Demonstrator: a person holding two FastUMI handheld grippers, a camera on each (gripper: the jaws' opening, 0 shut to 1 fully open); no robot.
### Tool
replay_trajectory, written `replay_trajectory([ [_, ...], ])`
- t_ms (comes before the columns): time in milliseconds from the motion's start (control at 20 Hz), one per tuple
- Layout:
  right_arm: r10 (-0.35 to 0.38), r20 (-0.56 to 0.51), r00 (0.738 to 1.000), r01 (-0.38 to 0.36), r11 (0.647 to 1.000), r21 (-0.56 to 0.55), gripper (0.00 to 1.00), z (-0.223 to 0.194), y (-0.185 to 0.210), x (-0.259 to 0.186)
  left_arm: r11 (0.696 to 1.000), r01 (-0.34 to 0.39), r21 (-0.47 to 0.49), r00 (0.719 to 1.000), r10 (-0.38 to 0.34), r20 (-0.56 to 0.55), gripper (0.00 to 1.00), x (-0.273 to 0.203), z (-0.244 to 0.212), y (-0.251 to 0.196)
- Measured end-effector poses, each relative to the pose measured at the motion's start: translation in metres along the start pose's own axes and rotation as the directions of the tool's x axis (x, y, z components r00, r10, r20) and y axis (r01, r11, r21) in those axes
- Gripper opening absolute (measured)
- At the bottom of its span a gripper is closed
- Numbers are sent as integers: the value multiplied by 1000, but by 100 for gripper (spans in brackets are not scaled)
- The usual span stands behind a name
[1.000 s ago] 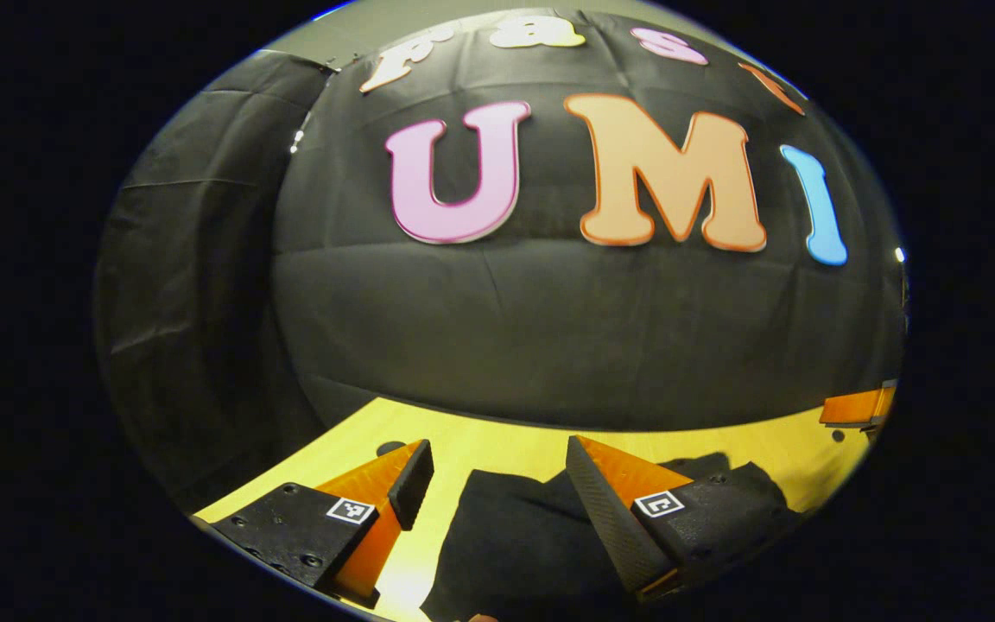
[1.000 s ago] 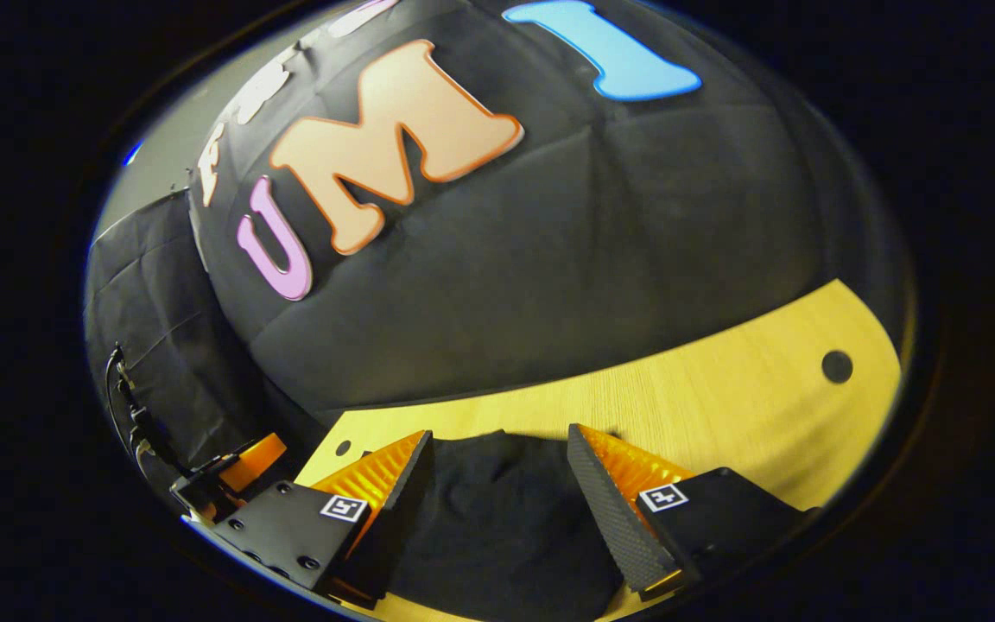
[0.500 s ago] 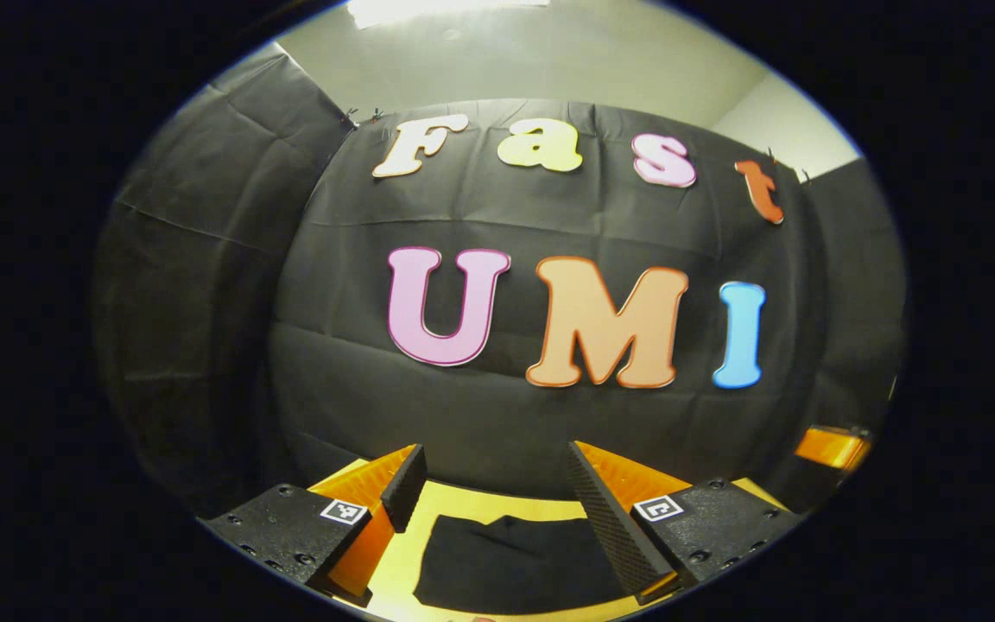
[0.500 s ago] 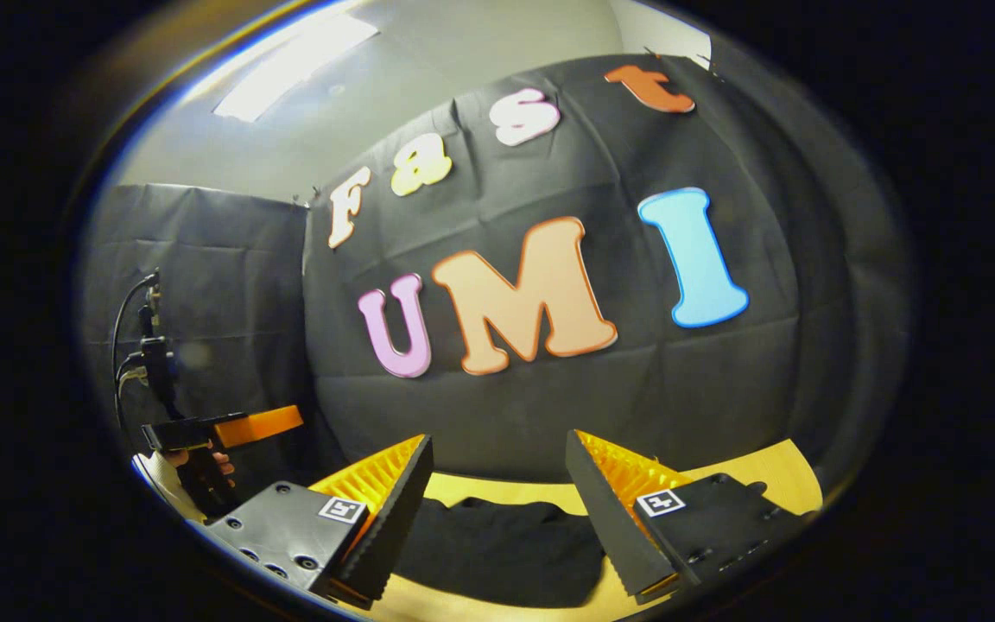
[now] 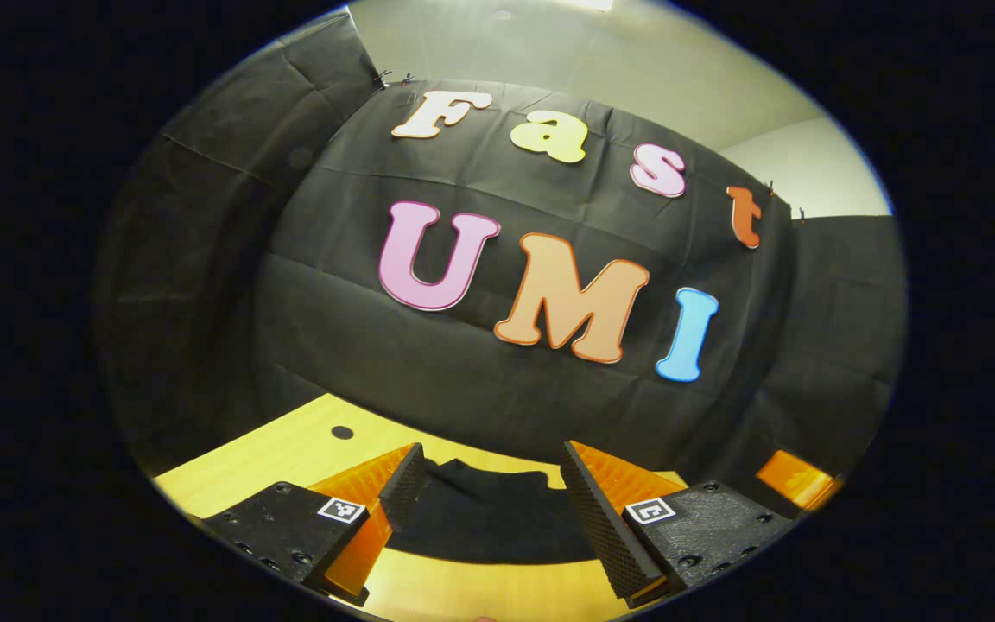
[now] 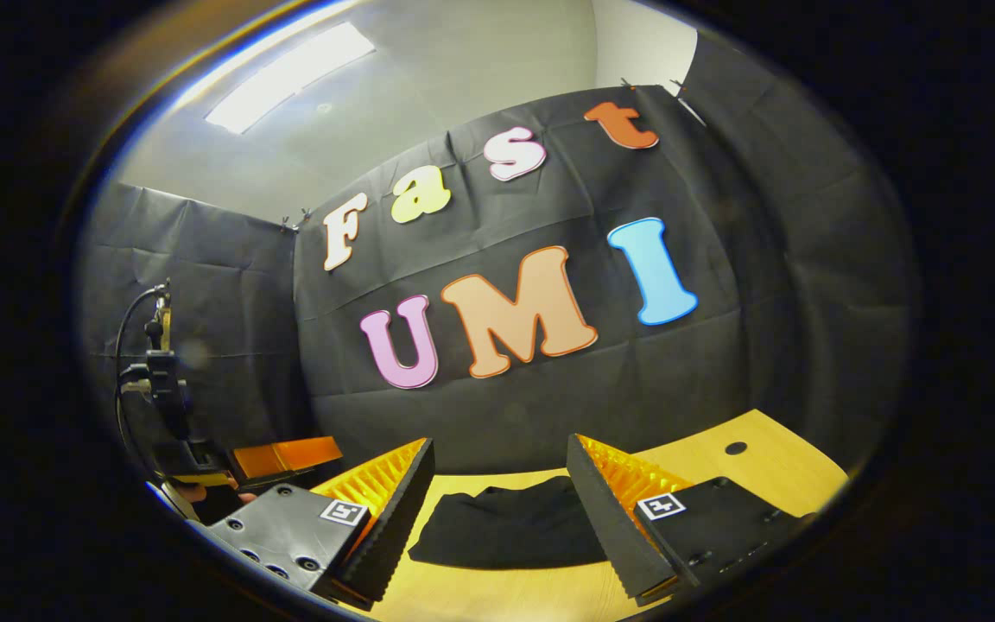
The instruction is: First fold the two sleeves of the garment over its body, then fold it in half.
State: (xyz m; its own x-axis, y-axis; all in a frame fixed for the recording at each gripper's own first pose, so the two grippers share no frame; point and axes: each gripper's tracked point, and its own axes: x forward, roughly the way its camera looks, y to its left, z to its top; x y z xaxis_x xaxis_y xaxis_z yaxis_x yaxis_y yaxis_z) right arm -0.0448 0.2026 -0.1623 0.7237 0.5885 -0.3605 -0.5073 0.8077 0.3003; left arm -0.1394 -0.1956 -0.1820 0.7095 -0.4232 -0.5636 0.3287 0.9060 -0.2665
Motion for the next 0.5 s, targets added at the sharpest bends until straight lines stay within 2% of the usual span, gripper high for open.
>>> replay_trajectory([
  [50, -15, 14, 1000, 15, 1000, -6, 92, 3, -3, -2, 1000, 16, -1, 1000, -16, -3, 93, 0, -2, -2],
  [100, -30, 22, 999, 30, 999, -9, 96, 5, -9, -1, 1000, 26, -9, 1000, -26, 4, 94, 2, 1, -3],
  [300, -59, 24, 998, 59, 998, 13, 97, 11, -16, -5, 996, 94, -2, 995, -94, -16, 93, 10, -4, -23],
  [400, -63, 46, 997, 63, 998, 7, 97, 13, -14, -7, 991, 132, 4, 991, -132, -27, 92, 11, -5, -31],
  [450, -62, 44, 997, 62, 998, 0, 92, 11, -11, -8, 989, 149, 5, 988, -148, -32, 93, 10, -6, -33],
  [500, -60, 42, 997, 60, 998, -8, 97, 8, -9, -11, 987, 163, 7, 986, -162, -39, 93, 9, -8, -36],
])
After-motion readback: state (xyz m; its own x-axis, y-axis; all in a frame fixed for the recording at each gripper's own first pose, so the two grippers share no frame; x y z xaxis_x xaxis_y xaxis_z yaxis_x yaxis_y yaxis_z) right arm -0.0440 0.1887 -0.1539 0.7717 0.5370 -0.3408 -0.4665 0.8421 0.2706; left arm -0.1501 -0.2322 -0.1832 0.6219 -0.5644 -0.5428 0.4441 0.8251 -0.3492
